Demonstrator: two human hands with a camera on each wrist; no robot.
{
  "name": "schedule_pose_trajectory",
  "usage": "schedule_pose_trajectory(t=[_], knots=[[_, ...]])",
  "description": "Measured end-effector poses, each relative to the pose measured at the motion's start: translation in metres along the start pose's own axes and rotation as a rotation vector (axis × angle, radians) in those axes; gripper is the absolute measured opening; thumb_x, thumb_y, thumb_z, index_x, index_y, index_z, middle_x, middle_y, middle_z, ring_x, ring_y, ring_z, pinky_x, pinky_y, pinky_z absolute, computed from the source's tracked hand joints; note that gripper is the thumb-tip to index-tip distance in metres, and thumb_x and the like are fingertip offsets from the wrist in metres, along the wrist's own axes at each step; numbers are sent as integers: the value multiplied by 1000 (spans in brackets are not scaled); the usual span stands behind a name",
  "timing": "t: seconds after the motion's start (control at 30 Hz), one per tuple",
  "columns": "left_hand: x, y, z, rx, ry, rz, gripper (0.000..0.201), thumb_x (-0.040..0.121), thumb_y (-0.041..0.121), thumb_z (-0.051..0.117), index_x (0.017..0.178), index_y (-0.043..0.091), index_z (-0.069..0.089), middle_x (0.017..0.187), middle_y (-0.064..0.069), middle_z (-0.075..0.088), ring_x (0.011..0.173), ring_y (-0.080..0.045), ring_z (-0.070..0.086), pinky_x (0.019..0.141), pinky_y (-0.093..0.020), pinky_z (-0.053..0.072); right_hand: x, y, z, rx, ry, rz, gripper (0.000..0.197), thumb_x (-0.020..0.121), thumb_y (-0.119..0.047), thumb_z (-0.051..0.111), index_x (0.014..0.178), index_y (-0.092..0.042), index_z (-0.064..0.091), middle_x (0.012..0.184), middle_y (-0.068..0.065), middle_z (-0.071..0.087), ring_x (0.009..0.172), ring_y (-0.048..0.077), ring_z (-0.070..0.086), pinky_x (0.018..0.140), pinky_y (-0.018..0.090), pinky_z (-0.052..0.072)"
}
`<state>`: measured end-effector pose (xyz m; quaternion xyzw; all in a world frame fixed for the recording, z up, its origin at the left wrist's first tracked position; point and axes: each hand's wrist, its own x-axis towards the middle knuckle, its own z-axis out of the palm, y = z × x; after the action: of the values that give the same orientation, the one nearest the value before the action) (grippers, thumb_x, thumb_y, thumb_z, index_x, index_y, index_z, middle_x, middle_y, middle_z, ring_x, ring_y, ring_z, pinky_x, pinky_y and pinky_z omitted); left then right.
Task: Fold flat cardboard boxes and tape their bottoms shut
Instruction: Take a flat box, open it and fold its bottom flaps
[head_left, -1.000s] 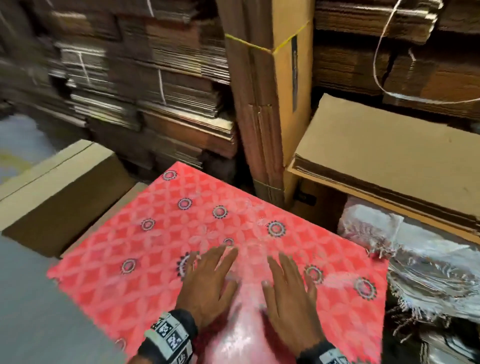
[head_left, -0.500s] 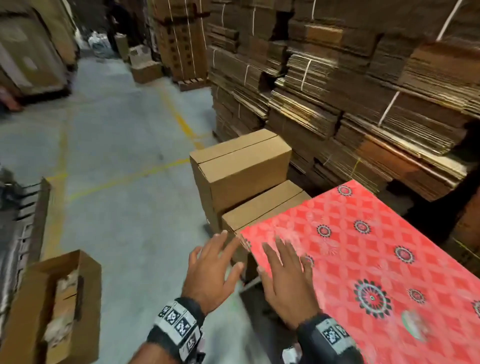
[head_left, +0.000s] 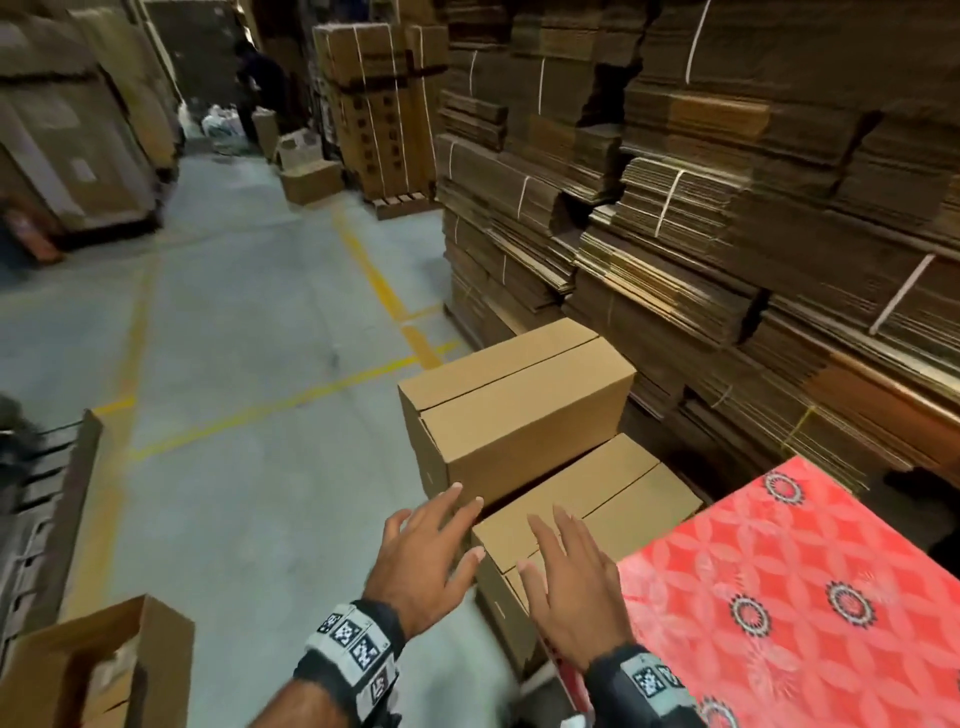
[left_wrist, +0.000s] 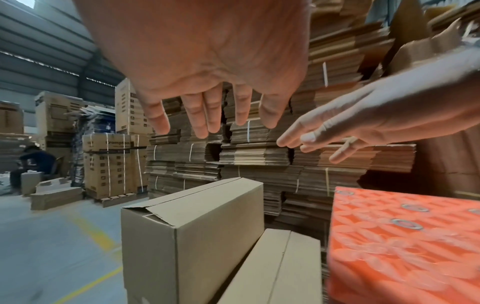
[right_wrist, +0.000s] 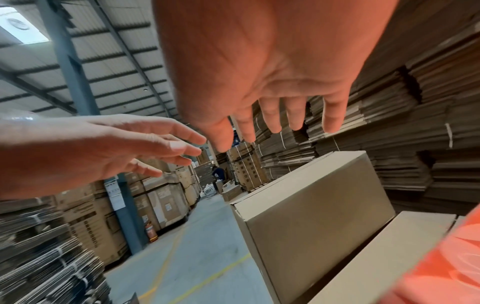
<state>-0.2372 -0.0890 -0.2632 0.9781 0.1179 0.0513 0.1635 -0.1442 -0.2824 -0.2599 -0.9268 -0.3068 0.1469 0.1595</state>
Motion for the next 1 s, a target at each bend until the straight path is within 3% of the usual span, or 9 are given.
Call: schedule_pose_trajectory(t=[0.13,0.3,0.43,0.53,0.6,0.67,0.73,0.9,1.0], knots=[[73,-39,-12,85,-65,31,61,96,57,31,153,36,38,161,4,36,143,-15,39,114,-42,26,71,-3,-1,35,-50,45,63,105,-48,33,162,-35,10,172,0,-1,158,21,2,123,48,18],[151,-90,-11,123,-172,20,58,95,54,36,148,34,43,156,0,43,138,-19,46,109,-46,34,140,-16,7,77,-75,108,68,104,-51,36,163,-31,9,172,5,1,157,25,8,121,48,26],[217,-146,6,135,-228,69,59,91,53,39,144,29,50,149,-4,53,130,-23,56,96,-47,44,207,-32,41,123,-91,244,76,102,-52,38,164,-26,1,171,11,3,154,30,17,117,47,33],[262,-190,16,167,-332,69,79,83,61,21,151,27,44,158,-6,41,140,-26,45,106,-48,37,249,-45,76,219,-140,369,82,100,-52,43,163,-23,-1,170,12,4,151,33,26,114,48,37],[290,-213,18,220,-429,58,88,77,65,12,156,30,31,165,-3,26,147,-23,33,112,-46,31,272,-53,95,407,-142,468,87,97,-51,49,162,-20,0,168,12,17,142,34,43,110,47,44],[316,-233,23,256,-526,52,76,87,64,23,156,32,25,167,-2,17,149,-23,27,113,-46,29,292,-61,111,588,-119,566,90,95,-48,53,161,-15,2,158,15,34,123,33,58,101,44,49],[340,-253,32,295,-593,73,68,97,59,39,157,33,20,168,-5,11,151,-27,22,114,-50,30,310,-68,123,687,-131,661,90,94,-47,55,159,-8,7,151,19,42,113,30,59,96,40,50],[379,-293,54,298,-709,-2,75,95,61,50,156,51,8,169,-11,-3,151,-41,16,113,-60,29,330,-85,132,819,-71,802,85,94,-33,66,155,-10,12,139,16,59,121,33,60,84,28,43],[392,-301,61,176,-734,-43,88,88,63,61,157,52,8,161,-22,12,141,-50,31,113,-56,36,336,-88,131,887,-78,874,85,95,-36,66,155,-8,13,133,18,62,118,36,60,83,32,45]])
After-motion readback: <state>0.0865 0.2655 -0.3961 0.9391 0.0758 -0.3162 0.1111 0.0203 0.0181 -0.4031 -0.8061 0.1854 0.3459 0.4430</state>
